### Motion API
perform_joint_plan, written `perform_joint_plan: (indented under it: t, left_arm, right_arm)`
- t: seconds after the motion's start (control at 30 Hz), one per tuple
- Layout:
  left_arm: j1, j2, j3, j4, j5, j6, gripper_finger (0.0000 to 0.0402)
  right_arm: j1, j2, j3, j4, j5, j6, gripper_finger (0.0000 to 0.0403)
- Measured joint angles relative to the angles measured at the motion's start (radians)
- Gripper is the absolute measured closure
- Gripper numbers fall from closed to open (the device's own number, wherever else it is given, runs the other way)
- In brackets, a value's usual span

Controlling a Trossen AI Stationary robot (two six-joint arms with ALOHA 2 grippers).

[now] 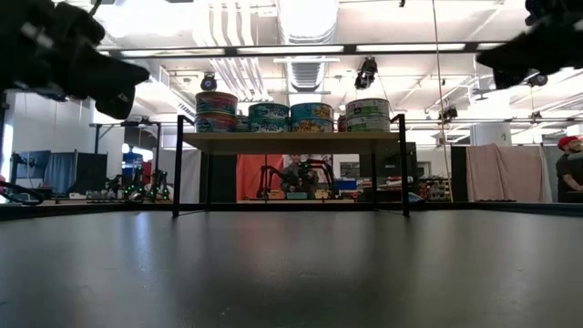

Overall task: Stack canned seafood by type on shelf
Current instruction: Return to Home Position

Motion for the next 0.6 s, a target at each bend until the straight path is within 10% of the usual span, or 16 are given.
perform_joint_plan:
  t: [0.17, 0.6]
  left_arm:
    - [0.024, -0.012, -0.046, 0.052, 0.14, 0.181, 0.0402]
    - [0.215, -0.068, -0.06, -0.101, 0.109, 0.127, 0.0402]
  right_arm:
    - [0.0, 0.0, 0.14, -0.329, -0.033, 0.081, 0.039]
    - [0.0, 0.001, -0.061, 0.162, -0.033, -0.063, 0.039]
